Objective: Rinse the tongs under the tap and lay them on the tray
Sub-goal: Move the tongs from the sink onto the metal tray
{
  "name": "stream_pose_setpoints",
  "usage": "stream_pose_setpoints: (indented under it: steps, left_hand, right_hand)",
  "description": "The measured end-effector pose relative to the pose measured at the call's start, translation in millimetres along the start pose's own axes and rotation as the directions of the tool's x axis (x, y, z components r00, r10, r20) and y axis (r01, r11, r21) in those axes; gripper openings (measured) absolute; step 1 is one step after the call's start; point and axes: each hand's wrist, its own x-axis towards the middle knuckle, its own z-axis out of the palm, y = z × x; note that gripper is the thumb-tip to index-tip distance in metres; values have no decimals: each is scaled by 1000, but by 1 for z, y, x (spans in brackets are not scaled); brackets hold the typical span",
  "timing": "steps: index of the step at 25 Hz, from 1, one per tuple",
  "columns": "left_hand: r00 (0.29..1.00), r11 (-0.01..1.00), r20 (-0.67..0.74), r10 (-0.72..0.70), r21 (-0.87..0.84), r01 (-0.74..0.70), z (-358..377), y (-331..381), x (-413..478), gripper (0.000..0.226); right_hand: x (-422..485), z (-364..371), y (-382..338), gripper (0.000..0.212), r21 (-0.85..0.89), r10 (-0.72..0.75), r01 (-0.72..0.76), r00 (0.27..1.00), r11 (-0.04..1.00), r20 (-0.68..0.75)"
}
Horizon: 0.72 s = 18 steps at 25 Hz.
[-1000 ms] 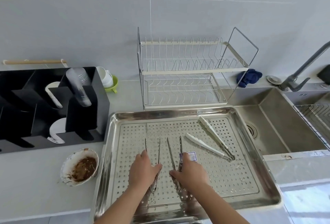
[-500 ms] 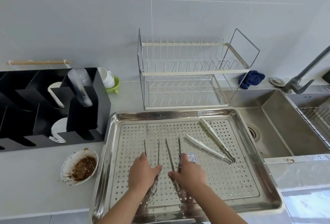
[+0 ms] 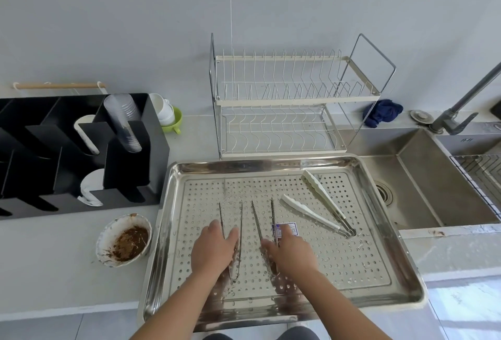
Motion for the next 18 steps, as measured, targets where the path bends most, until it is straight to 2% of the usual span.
stream_pose_setpoints:
  steps: [3,5,8,11,15,16,18]
  left_hand:
    - [992,986,-64,109,134,-100,-9,-15,5,46]
    - [968,950,-101,228,241,-199,-12,-29,11,42]
    - [949,911,-104,296,328,-248,-11,-44,21,47]
    - [961,910,-75,267,347,-226,-4,-52,26,54]
    - [962,903,-80,262,373,-215,5,-57,24,69]
    - [961,901,-85,263,377,-214,6,-58,24,72]
    - [960,899,-93,264,383,-210,8,-59,24,73]
  right_hand:
    - [5,-8,9,51,124,23,-19,999,992,-29]
    - [8,-18,19,43,156,8,7,996,988,-92]
    - [17,-42,40,40,114,18,9,972,993,-233]
    - [27,-60,70,52,-54,7,-27,942,998,-337]
    - [41,-69,94,91,-198,102,-141,976,970,-194]
    - [44,-69,97,94,-206,121,-154,979,966,-165]
    - [49,-68,99,82,-208,128,-158,980,965,-151]
